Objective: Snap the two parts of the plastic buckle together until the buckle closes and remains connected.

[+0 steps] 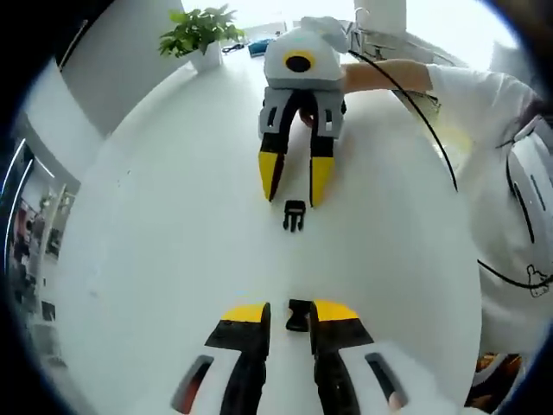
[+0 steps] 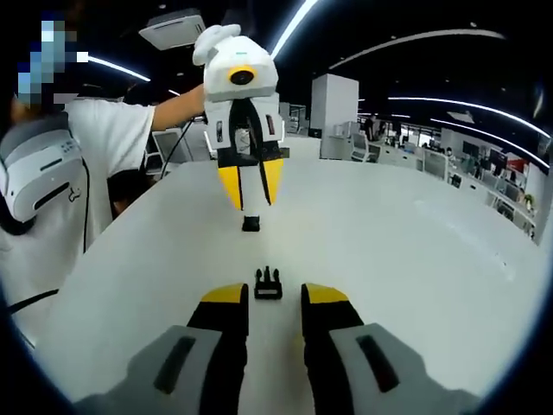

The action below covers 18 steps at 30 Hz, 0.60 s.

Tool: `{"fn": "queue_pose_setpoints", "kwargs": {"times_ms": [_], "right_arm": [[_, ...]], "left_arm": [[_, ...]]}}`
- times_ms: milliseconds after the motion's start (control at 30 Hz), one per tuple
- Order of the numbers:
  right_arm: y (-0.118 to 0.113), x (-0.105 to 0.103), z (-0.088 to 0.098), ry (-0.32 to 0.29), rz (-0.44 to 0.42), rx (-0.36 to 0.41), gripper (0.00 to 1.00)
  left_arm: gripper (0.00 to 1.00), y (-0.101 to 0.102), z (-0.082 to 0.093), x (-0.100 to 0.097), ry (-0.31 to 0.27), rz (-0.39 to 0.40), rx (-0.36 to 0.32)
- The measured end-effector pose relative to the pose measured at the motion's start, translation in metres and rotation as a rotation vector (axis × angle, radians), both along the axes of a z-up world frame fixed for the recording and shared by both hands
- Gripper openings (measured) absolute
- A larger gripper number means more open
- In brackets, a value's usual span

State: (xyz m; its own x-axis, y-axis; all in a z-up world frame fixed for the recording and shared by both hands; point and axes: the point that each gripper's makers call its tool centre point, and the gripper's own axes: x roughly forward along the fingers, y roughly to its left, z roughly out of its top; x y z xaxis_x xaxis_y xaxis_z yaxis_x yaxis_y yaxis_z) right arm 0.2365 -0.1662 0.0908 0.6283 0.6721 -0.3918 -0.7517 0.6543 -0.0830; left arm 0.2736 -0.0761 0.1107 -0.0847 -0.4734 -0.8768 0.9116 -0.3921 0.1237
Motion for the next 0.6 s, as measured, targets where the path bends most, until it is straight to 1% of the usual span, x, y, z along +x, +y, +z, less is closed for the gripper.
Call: {"fn": "queue_pose_setpoints", "kwargs": {"times_ms": [200,300,367,400,500,567,600], "right_arm": [[-0.003,-0.002,0.003,-0.01,-0.023,0.014,0.24],[-0.005,-0.003,0.006,-0.016,-0.043,0.03,0.24],[-0.005,-0.005,0.007,-0.019,-0.049,0.034,0.24],[-0.005,-0.005,0.008,-0.029,-0.056,0.027,0.24],[-0.005,-0.008,0.012,-0.048,-0.059,0.023,0.25],[-0.004,-0.009,0.015,-0.059,-0.063,0.03,0.26],[-0.003,-0.009,0.018,-0.067,-0.064,0.038,0.26]], "left_arm": [[0.2,0.0,0.016,-0.002,0.016,0.039,-0.117],[0.22,0.005,0.02,0.0,0.015,0.062,-0.157],[0.22,0.007,0.02,0.001,0.023,0.067,-0.175],[0.22,0.009,0.019,0.003,0.027,0.074,-0.182],[0.22,0.01,0.017,0.01,0.033,0.108,-0.232],[0.23,0.011,0.018,0.013,0.043,0.138,-0.278],[0.23,0.011,0.019,0.013,0.048,0.14,-0.294]]}}
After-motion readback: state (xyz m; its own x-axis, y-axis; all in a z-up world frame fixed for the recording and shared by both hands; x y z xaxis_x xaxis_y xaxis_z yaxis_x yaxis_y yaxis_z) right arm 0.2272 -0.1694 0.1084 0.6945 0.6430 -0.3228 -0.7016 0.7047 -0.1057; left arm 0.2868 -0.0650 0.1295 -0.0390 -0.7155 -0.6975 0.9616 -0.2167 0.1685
